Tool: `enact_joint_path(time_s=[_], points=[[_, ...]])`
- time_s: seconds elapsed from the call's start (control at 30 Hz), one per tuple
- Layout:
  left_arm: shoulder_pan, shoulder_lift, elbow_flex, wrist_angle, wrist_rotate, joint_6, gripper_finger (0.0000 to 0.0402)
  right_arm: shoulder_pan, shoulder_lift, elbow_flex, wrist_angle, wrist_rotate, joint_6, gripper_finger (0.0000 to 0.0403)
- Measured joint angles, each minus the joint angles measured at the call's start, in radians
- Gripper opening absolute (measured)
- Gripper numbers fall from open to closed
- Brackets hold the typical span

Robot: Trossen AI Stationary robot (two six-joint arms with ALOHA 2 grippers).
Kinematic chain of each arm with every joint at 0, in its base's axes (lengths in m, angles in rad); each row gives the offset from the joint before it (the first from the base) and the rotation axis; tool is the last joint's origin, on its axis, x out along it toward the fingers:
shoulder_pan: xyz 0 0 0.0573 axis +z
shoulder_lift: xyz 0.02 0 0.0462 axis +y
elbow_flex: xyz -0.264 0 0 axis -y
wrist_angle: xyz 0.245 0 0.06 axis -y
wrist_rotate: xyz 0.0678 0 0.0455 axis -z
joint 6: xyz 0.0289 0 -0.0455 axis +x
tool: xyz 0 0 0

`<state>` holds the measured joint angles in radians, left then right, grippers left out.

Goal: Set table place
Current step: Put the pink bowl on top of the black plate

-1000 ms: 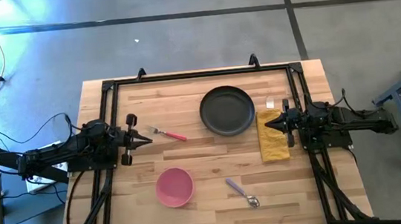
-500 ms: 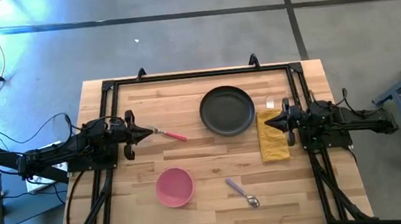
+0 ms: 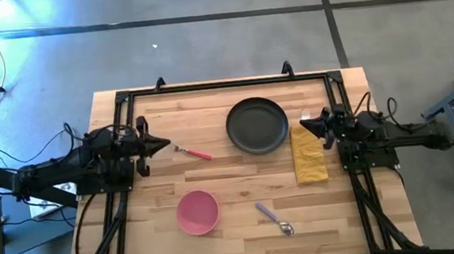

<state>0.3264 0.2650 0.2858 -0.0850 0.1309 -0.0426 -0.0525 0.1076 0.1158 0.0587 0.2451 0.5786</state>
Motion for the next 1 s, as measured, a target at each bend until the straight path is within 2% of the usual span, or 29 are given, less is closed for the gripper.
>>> enact_joint_path(time_s=[0.13,0.3,0.43,0.6,0.73,0.83,1.0], points=[[-0.002,0.167,0.156,-0.215,0.007,0.059,0.0000,0.000,0.089,0.011,0.044,0.017,0.024,0.0000],[-0.022,0.390,0.302,-0.437,0.045,0.104,0.0000,0.000,0.204,0.112,0.048,0.043,-0.013,0.0000],[-0.125,0.546,0.371,-0.450,0.039,0.117,0.0000,0.000,0.294,0.255,-0.027,0.043,-0.089,0.0000],[-0.319,0.719,0.440,-0.450,-0.053,0.064,0.0000,0.000,0.418,0.470,-0.245,0.058,-0.170,0.0000],[-0.469,0.821,0.471,-0.449,-0.140,-0.049,0.0000,0.000,0.500,0.625,-0.400,0.097,-0.233,0.0000],[-0.557,0.882,0.482,-0.447,-0.180,-0.160,0.0000,0.000,0.545,0.707,-0.453,0.104,-0.269,0.0000],[-0.648,0.977,0.482,-0.457,-0.167,-0.245,0.0001,0.000,0.599,0.789,-0.481,0.105,-0.323,0.0000]])
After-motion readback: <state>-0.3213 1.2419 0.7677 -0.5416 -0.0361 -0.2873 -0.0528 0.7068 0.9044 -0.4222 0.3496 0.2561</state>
